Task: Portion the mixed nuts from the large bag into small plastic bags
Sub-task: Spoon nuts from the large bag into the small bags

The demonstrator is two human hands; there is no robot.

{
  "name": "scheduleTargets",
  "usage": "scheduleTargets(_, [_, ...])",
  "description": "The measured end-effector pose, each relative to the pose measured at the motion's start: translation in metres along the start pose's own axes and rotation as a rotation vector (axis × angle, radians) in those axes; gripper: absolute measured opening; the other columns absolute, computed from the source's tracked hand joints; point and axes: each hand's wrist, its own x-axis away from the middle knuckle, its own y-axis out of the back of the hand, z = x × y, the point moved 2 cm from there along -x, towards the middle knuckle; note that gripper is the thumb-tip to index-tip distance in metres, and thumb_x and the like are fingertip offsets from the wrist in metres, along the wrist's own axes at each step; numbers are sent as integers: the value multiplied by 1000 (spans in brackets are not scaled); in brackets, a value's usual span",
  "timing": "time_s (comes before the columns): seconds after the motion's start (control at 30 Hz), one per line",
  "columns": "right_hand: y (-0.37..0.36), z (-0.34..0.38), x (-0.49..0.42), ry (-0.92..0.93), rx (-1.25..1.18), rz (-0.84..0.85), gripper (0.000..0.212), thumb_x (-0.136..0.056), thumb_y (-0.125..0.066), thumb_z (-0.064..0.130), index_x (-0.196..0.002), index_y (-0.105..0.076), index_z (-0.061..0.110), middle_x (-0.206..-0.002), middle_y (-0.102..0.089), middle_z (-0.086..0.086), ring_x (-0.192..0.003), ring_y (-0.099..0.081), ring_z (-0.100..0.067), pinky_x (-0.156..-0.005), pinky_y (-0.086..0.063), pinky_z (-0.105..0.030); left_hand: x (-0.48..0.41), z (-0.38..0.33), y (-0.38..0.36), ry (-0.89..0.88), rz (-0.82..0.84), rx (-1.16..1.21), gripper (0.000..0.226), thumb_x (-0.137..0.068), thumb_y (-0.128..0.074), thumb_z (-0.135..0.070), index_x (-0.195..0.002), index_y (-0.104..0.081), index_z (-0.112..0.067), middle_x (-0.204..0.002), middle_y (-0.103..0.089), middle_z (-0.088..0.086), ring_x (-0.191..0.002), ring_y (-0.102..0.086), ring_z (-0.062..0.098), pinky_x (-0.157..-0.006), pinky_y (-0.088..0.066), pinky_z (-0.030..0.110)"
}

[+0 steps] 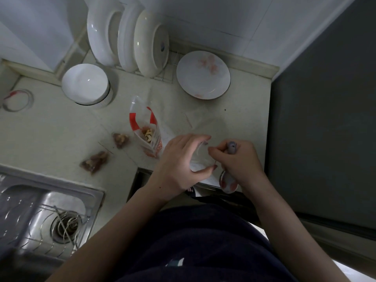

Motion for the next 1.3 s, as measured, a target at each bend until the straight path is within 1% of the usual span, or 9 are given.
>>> scheduleTargets(0.17, [5,6,1,37,-156,90,13,-74,-78,32,-67,-72,23,-51,-50,4,-47,-47,-5,-48,-39,-19,6,-4,7,91,-84,89,52,-80,-76,-38,-124,-60,-13,-108,-65,-7,-105,-59,3,-92,-47,25])
scheduleTargets(0.27, [14,7,-6,24,-205,-20,27,-84,-60,45,-78,-68,20,-51,-50,9,-48,-49,-5,-51,-42,-17,9,-5,12,143,-111,162,53,-81,-75,-39,-124,-60,-13,-106,-66,-6,-104,-61,6,-92,-48,23])
scheduleTargets(0.37, [18,13,-15,40,-282,-77,37,-99,-41,36,-76,-63,17,-53,-51,9,-58,-56,-10,-65,-46,-25,15,-4,16,180,-104,154,57,-80,-69,-49,-127,-59,-17,-106,-65,-8,-102,-60,6,-90,-49,25])
scheduleTargets(0.47, [15,28,-17,181,-110,-102,40,-99,-36,38,-73,-64,30,-76,-66,9,-78,-62,-5,-75,-47,-20,23,-2,21,217,-116,145,59,-79,-65,-52,-128,-59,-19,-105,-65,-9,-99,-60,3,-89,-49,24])
scheduleTargets(0.57, [8,50,-17,362,58,-148,36,-99,-33,37,-76,-60,44,-97,-60,2,-84,-54,1,-75,-39,-11,34,0,28,204,-177,136,54,-81,-67,-46,-125,-60,-15,-102,-67,-5,-96,-61,4,-89,-49,20])
scheduleTargets(0.7, [-12,77,-19,492,20,-33,30,-101,-34,33,-82,-57,38,-88,-55,-6,-69,-51,-4,-67,-41,-18,52,9,41,336,-235,154,52,-80,-75,-39,-125,-61,-15,-101,-67,-6,-98,-60,1,-88,-42,5])
scheduleTargets(0.83, [-46,96,-20,541,-12,195,23,-101,-41,22,-90,-61,17,-80,-62,5,-69,-59,-8,-72,-55,-29,70,17,51,445,-268,123,50,-78,-79,-32,-124,-60,-24,-103,-67,-10,-100,-60,-1,-88,-49,15])
scheduleTargets(1.13, [-107,111,-30,1060,814,396,18,-90,-60,3,-104,-70,0,-99,-65,-16,-84,-64,-27,-74,-46,-23,98,31,61,626,-447,164,59,-75,-67,-49,-129,-59,-24,-109,-62,-18,-104,-55,-8,-83,-39,1])
scheduleTargets(1.3, [-137,106,-56,946,1244,623,20,-94,-50,9,-104,-67,4,-100,-59,-10,-90,-60,-23,-71,-40,-20,107,31,63,659,-479,156,58,-77,-62,-56,-128,-58,-28,-108,-60,-23,-102,-53,-10,-80,-35,-2])
